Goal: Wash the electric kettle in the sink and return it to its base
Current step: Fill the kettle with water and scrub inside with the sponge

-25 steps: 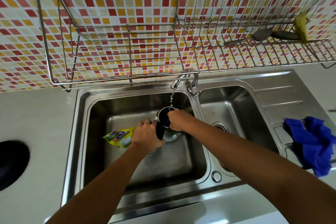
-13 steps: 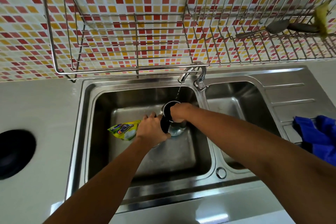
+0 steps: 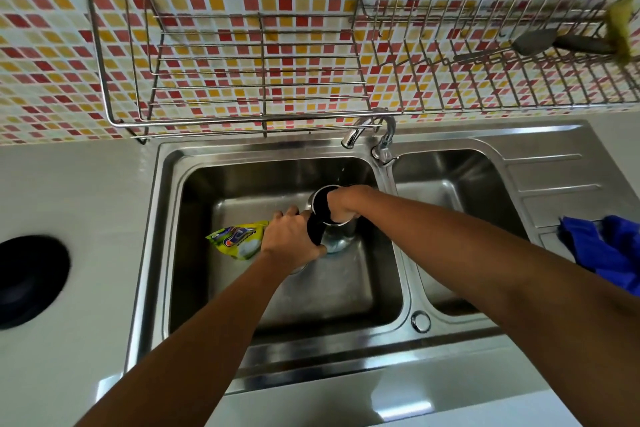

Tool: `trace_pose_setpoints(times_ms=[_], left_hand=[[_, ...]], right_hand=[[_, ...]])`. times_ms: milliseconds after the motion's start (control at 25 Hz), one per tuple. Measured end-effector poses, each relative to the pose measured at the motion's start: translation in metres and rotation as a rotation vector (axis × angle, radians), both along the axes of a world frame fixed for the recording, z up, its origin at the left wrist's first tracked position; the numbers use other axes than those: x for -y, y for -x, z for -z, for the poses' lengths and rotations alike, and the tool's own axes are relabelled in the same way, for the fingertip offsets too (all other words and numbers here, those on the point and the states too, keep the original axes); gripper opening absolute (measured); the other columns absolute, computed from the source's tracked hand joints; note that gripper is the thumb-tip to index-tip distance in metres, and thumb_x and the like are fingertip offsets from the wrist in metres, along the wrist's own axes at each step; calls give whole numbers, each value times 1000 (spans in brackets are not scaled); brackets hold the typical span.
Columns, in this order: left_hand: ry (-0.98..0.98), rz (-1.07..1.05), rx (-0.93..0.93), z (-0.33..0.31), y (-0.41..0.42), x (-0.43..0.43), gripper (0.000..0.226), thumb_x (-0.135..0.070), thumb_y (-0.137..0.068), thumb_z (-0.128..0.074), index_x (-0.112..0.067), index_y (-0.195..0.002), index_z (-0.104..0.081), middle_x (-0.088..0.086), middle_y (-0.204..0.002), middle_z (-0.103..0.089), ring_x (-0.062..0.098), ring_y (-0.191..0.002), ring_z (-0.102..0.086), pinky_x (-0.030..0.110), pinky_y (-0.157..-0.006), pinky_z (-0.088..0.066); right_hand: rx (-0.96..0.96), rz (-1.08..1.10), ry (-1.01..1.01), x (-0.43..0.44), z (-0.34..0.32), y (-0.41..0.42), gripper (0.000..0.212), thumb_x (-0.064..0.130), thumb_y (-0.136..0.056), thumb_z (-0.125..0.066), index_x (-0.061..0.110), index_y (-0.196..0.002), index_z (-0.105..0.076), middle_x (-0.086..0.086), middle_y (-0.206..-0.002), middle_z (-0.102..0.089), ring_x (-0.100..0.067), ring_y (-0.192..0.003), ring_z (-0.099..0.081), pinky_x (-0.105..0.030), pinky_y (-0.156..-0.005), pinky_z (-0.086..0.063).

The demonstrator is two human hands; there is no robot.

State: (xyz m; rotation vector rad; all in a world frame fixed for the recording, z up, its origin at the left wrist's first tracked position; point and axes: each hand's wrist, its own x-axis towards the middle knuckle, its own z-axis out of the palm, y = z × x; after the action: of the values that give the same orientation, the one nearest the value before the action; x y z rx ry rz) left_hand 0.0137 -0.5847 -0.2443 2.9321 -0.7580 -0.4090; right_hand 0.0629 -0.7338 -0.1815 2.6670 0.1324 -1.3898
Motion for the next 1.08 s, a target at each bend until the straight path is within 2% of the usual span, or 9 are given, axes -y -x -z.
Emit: trace_pose_setpoints(times_ms=[80,200,320,440,560,640,840,960,1080], left_hand=[[-3,-6,-22,0,1,1,67,-64,-73,-61,-18,-122,-62,0,-113,-68,23,-113,-55,41,-96,-42],[-8,-33,-40,3,0,-1,72,-68,-68,-57,-20,-121,-61,0,-112,-68,23,-111,-55,40,-94,-42],[9,-26,-24,4,1,0,69,-65,-71,-61,-18,-122,-62,0,-112,-68,23,-111,-55,40,-95,-43],[-3,6,23,0,3,0,66,-63,-75,-61,-19,-124,-62,-1,-115,-69,23,-113,-55,40,-94,-43],[-23,15,-9,1,2,0,70,-67,-73,-59,-20,-125,-61,0,-115,-67,24,-112,-55,41,-92,-43],[-7,-31,-47,3,0,0,74,-69,-67,-57,-20,-123,-60,2,-114,-66,25,-110,-57,40,-92,-44],[34,-109,-67,17,-3,0,83,-80,-56,-47,-26,-118,-60,1,-109,-66,28,-107,-58,43,-87,-49],[10,-59,-45,17,-5,1,84,-79,-57,-39,-26,-119,-61,0,-111,-66,27,-107,-58,43,-90,-46],[-25,13,-21,6,-5,1,77,-73,-66,-43,-24,-122,-62,0,-114,-67,24,-111,-57,42,-94,-43]], right_hand=[[-31,93,-132,-3,0,-2,22,8,-94,-43,2,-101,-63,-11,-77,-55,-23,-64,-51,-30,-55,-41],[135,112,-212,2,4,1,27,11,-93,-48,1,-112,-64,-16,-104,-65,-32,-90,-62,-34,-71,-47],[335,-1,-83,8,6,8,30,19,-89,-59,9,-116,-63,-11,-117,-63,-35,-105,-63,-38,-77,-50],[135,9,13,3,5,-3,24,21,-93,-56,6,-111,-62,-9,-99,-64,-27,-90,-66,-34,-73,-51],[-235,501,-199,13,13,-13,10,8,-97,-46,4,-91,-54,-8,-59,-50,-11,-39,-46,-18,-39,-36],[-301,873,-425,33,9,-13,11,8,-97,-44,3,-90,-51,-6,-55,-46,-6,-31,-39,-14,-31,-27],[-406,1692,-1005,91,-12,11,23,12,-101,-36,-8,-101,-48,-5,-51,-45,-4,-29,-37,-11,-25,-26],[-380,1689,-1023,85,-4,27,16,10,-100,-36,-2,-100,-46,-3,-53,-42,-3,-29,-33,-12,-25,-21],[-310,1371,-806,44,6,17,17,8,-99,-34,6,-84,-42,-1,-44,-41,-3,-26,-29,-13,-26,-18]])
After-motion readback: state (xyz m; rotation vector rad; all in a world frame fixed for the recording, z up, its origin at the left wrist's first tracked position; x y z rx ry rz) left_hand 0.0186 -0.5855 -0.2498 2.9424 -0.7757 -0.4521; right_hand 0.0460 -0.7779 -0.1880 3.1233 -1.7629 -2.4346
